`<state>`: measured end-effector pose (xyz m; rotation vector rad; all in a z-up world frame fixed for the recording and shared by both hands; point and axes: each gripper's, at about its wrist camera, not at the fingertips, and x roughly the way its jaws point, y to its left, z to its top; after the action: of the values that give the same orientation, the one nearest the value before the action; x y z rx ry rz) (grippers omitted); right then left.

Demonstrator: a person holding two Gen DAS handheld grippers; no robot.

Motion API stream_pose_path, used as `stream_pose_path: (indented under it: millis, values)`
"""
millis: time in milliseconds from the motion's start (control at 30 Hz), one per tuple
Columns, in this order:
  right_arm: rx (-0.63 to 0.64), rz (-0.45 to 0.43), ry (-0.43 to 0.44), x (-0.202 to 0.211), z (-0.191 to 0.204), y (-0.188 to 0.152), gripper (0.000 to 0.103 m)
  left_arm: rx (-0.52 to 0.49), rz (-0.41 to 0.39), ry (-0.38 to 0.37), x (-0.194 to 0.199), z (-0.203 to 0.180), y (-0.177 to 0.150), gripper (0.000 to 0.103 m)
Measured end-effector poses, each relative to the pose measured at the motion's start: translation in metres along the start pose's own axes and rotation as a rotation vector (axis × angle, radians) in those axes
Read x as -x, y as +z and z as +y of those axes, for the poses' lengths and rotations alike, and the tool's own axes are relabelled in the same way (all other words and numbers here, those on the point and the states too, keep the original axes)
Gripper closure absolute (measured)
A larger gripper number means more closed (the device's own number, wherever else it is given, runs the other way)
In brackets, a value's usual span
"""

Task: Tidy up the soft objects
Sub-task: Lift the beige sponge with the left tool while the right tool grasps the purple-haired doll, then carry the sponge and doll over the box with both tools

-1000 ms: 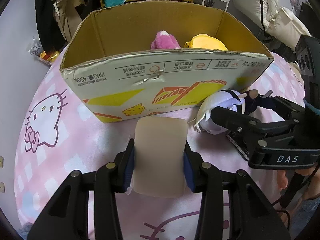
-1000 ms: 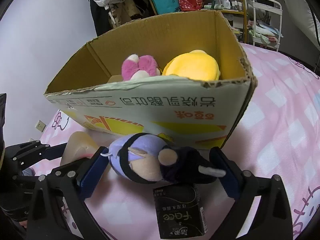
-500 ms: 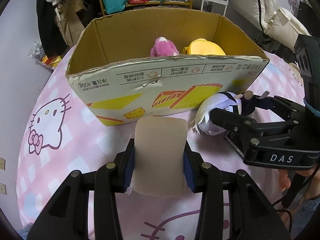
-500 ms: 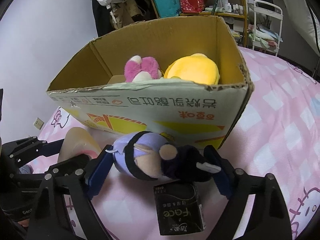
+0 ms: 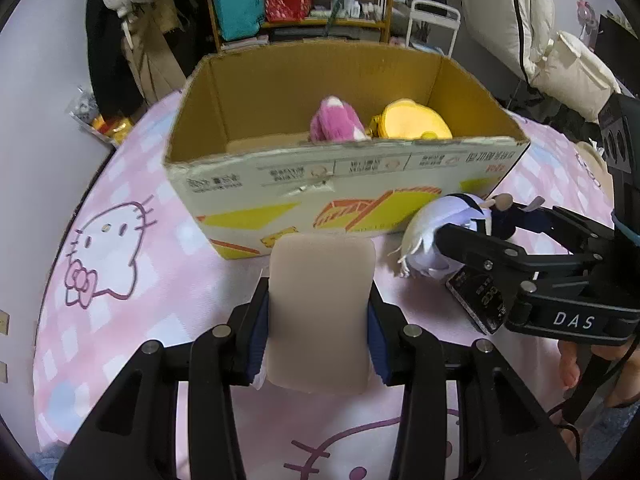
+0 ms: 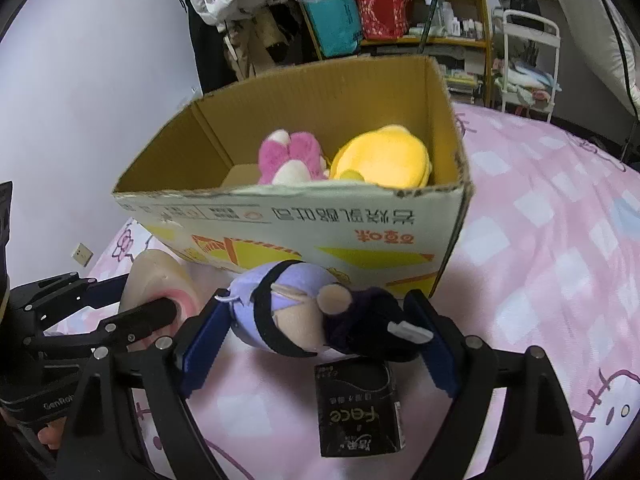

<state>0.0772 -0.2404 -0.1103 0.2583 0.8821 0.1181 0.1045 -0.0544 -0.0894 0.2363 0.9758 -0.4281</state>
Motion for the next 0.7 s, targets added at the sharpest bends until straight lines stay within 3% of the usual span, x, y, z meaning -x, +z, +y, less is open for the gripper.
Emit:
stream_pose_path:
  millis: [700]
  values:
    - [0.082, -0.24, 0.002, 0.082, 0.033, 0.007, 0.014, 0.039, -0.247, 0.059, 0.086, 0.019, -0.004, 0.061]
